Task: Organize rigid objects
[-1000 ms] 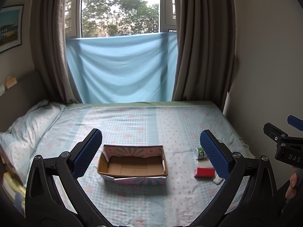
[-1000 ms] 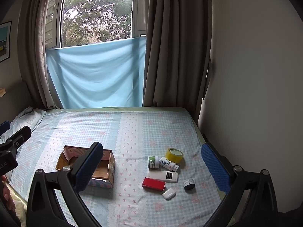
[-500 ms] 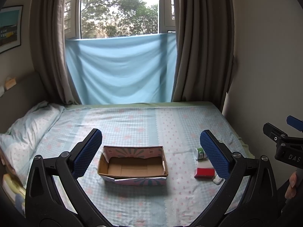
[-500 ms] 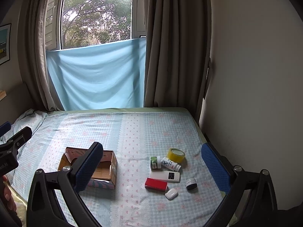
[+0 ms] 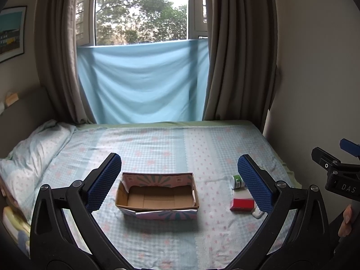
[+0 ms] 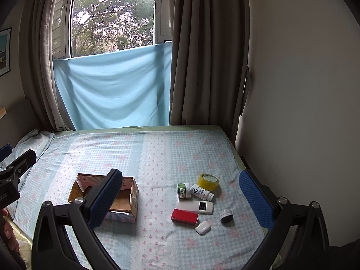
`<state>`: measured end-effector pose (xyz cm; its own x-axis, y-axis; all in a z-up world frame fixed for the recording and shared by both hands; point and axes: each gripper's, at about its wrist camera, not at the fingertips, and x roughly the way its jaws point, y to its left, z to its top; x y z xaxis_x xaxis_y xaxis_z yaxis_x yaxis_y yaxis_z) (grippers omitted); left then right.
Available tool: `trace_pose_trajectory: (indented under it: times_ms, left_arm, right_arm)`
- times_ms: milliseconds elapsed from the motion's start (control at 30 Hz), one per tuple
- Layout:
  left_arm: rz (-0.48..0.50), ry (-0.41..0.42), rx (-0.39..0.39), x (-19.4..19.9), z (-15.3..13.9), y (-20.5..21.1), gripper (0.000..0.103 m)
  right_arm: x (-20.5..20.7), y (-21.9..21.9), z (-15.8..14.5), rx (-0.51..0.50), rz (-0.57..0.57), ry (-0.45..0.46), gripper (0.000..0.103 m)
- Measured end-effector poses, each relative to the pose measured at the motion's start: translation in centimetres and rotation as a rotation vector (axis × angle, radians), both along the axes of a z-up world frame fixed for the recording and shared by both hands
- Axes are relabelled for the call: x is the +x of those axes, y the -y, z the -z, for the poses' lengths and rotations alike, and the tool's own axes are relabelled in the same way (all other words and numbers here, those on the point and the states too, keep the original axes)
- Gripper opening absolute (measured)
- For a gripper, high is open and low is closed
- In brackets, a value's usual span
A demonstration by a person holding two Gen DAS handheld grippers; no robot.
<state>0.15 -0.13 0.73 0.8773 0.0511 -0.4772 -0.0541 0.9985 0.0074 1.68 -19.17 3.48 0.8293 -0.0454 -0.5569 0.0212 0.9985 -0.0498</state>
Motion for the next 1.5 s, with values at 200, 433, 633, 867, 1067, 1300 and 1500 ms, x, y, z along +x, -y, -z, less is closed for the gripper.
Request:
trace_pose_trajectory:
  times_ms: [200,433,633,867,1067,1300,1500]
  left_arm:
    - [0.003,-0.005,0.000,-0.1,0.0,-0.2,0.103]
    - [0.006,-0.007,-0.002,-0.2,0.0,-0.6,0.103]
    - [0.017,-0.035,-0.004,0.3,-0.1,-1.0,0.103]
    - [0.073,-0.076,-0.002,2.0,0.4,-1.1,0.103]
    - [0.166,-0.156,-0.027,5.1,3.1,0.3,0.103]
    - [0.225,-0.291,-0.062,9.1,7.0,4.7,0.103]
    - [0.232,-0.423,-0.083,13.9,11.5,9.9,0.103]
  right_arm:
    - [-0.5,-0.5,-0.1,-0.003,-0.004,-0.002,0.103]
    - [-0.5,-0.6,-0.2,0.005,-0.005,-0.001,0.103]
    - [-0.5,-0.8,-0.2,0.016,-0.002,-0.001,0.103]
    - [-0.5,-0.7,-0.5,0.022,0.031,-0.012,0.103]
    - [-0.1,0.9,0.1,0.068,0.094,-0.061,0.103]
    - [1.8,5.8,1.8,0.105,0.142,-0.112,0.103]
    - [6.7,11.0,5.1,0.182,0.104,-0.191,0.103]
